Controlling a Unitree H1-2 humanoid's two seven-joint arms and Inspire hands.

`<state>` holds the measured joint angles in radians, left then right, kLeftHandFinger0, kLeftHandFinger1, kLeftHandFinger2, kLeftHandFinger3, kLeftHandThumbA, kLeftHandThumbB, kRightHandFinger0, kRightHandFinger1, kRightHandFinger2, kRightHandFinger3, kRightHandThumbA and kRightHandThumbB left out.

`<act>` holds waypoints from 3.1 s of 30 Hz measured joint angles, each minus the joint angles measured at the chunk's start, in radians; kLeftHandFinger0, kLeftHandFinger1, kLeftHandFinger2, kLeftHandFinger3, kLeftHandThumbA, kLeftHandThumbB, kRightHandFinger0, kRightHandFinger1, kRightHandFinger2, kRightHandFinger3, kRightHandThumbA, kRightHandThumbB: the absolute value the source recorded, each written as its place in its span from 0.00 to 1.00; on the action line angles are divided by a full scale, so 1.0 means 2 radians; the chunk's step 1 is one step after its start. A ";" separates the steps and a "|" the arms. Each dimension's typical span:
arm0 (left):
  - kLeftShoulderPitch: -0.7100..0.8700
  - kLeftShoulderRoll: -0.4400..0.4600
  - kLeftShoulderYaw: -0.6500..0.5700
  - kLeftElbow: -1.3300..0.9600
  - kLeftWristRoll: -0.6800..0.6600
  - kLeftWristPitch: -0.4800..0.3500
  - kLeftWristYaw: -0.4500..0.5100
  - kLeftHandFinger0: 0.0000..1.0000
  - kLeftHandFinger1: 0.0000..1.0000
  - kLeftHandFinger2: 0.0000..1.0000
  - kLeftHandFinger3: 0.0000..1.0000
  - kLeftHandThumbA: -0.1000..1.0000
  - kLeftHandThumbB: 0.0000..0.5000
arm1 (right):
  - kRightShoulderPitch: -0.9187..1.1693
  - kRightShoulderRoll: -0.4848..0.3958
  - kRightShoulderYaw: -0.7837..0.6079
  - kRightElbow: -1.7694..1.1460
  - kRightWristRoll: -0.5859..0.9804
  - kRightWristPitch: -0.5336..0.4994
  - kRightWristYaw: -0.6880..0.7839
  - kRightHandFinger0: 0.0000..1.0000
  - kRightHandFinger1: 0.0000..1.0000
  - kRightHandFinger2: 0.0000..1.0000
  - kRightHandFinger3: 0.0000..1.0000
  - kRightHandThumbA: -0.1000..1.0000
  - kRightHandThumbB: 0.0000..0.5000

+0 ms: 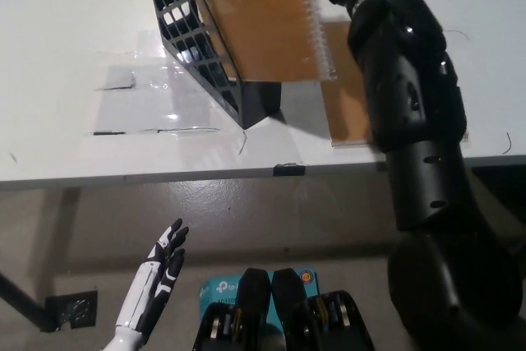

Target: Use the right hand to pick up a book from the book holder on the left side and put it on another book on the right side

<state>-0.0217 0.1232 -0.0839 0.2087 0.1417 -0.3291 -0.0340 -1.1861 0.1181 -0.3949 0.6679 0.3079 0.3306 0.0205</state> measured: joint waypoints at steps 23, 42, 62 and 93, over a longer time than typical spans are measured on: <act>0.006 0.000 0.000 0.000 -0.002 0.000 0.000 0.96 1.00 1.00 1.00 0.97 0.29 | -0.047 -0.099 -0.032 0.004 0.154 0.074 -0.007 0.00 0.29 0.64 1.00 0.00 0.19; 0.019 0.000 0.001 -0.001 -0.004 0.000 0.000 0.94 1.00 1.00 1.00 0.97 0.32 | -0.047 -0.142 -0.041 0.138 0.169 0.071 -0.007 0.00 0.25 0.63 1.00 0.00 0.14; 0.022 -0.001 0.003 0.000 -0.007 0.000 0.000 0.93 1.00 1.00 1.00 0.96 0.30 | -0.044 -0.164 -0.044 0.322 0.140 -0.001 0.002 0.00 0.13 0.66 1.00 0.00 0.24; 0.023 -0.001 0.003 0.000 -0.007 0.000 0.000 0.93 1.00 1.00 1.00 0.96 0.27 | -0.017 -0.187 -0.042 0.343 0.108 -0.038 0.022 0.00 0.19 0.79 1.00 0.00 0.20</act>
<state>0.0250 0.1203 -0.0774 0.2095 0.1273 -0.3294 -0.0338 -1.2195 -0.2564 -0.4798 1.3542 0.5244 0.2538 0.0635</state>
